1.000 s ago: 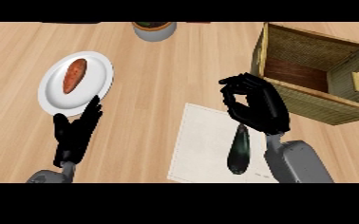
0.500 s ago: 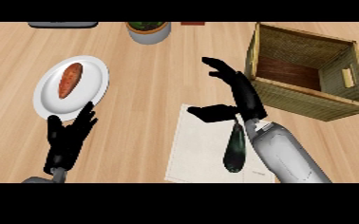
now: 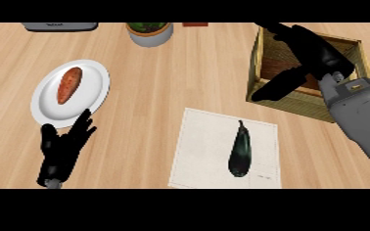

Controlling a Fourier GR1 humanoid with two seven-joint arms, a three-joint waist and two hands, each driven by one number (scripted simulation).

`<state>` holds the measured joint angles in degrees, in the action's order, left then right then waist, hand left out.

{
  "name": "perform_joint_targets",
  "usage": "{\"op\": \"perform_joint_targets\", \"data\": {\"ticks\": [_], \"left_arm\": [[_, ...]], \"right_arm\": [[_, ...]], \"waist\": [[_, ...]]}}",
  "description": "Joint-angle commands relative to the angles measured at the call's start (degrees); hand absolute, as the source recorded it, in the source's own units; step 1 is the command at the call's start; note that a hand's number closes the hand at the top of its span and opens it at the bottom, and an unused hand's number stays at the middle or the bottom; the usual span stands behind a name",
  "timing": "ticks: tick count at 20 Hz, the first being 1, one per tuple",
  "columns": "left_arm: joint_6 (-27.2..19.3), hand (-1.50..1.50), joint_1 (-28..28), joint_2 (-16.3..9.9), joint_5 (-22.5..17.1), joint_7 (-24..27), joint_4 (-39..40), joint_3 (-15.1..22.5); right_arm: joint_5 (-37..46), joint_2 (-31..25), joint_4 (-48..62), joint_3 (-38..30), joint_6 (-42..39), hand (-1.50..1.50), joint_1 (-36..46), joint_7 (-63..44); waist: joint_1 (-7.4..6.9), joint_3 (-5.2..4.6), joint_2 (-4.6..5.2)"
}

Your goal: Pick the eggplant from the placemat and place it in the basket

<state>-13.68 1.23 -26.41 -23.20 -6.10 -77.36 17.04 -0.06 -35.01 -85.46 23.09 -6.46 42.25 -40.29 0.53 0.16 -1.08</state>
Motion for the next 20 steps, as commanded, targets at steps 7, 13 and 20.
{"op": "perform_joint_targets", "data": {"ticks": [7,13,20], "left_arm": [[0.7,0.00,3.9,0.4,0.1,-1.1,2.3,0.4],[-0.2,0.00,2.7,0.5,1.0,-3.7,1.9,-0.1],[-0.8,0.00,5.8,1.4,2.6,-4.5,-3.2,0.8]], "right_arm": [[-24.0,-12.8,-0.3,-4.9,-31.3,-1.50,7.3,-16.3],[-30.3,-17.1,-1.1,-4.6,-35.0,-1.50,7.1,-17.6],[-28.0,-17.0,-2.2,-4.6,-32.0,-1.50,1.4,-14.0]], "waist": [[0.06,-0.31,0.78],[0.05,-0.24,0.87],[-0.72,-0.16,0.94]]}}
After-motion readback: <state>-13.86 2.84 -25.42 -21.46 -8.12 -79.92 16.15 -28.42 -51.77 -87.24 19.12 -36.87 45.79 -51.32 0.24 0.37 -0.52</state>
